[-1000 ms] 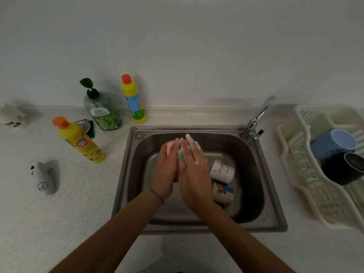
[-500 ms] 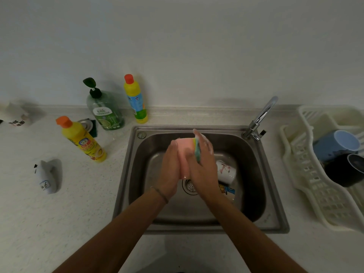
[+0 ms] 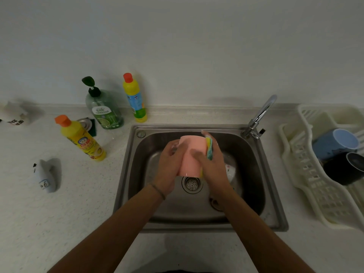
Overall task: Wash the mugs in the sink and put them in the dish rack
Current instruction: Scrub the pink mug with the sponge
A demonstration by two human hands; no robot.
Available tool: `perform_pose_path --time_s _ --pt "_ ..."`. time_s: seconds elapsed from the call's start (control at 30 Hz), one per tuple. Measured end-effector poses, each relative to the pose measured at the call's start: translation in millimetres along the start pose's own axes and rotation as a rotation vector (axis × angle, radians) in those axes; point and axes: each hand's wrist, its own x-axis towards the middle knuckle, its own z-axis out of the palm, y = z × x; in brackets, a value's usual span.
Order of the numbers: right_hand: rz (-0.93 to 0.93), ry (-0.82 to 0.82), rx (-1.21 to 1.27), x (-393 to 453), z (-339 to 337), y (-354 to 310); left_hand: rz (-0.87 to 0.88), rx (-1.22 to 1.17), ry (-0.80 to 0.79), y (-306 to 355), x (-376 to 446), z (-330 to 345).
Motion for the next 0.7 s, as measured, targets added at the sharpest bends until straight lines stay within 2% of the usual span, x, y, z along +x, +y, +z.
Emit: perform_pose_path --time_s 0.1,0.17,0.27,0.4,0.5,0.6,0.7 --pt "-0.063 0.025 -0.013 -4.2 4.7 -2.0 0.055 -0.01 0.178 1.7 -1.8 10.4" --pt "-0.101 0.025 -0.057 -5.2 6.5 -2.0 0.005 -0.102 0.278 1.6 0.9 11.7" --pt "-0.065 -0.021 0.009 -0.5 0.8 -5.5 -0.161 -0.272 0.24 2.4 6.1 3.7" --pt "-0.029 -0.03 0.058 -0.4 -0.5 -6.1 -0.31 -0.35 0.121 10.3 7.5 2.3" --pt "-0.105 0.015 -0.092 -5.2 8.0 -1.5 -0.305 -0.377 0.099 12.5 9.4 3.1" --pt "-0.245 0.088 -0.359 -12.7 20.3 0.8 -0.26 -0.319 0.149 9.2 11.7 1.4" --pt "-0.414 0.059 -0.614 -20.9 28.6 9.7 -0.248 -0.287 0.191 3.1 13.8 -2.7"
